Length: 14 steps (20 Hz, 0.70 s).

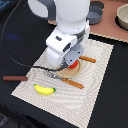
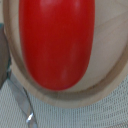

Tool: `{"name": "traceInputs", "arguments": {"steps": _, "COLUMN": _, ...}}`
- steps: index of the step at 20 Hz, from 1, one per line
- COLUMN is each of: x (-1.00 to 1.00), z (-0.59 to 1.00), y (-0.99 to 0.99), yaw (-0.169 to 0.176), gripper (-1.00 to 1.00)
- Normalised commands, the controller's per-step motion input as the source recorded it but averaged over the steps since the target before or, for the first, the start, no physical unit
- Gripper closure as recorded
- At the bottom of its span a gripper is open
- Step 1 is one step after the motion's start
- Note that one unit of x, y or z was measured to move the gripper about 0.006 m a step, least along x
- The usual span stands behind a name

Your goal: Interact with the objects in diverse but meaningful ways.

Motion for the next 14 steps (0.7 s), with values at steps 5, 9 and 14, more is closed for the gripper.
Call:
{"name": "traceInputs", "arguments": {"steps": 5, "x": 0.21, "z": -0.08, "y": 0.0, "yaw": 0.0, "gripper": -1.0}}
{"name": "traceInputs", "arguments": {"steps": 9, "x": 0.21, "z": -0.1, "y": 0.0, "yaw": 0.0, "gripper": -1.0}}
{"name": "traceInputs", "arguments": {"steps": 14, "x": 0.19, "z": -0.12, "y": 0.0, "yaw": 0.0, "gripper": -1.0}}
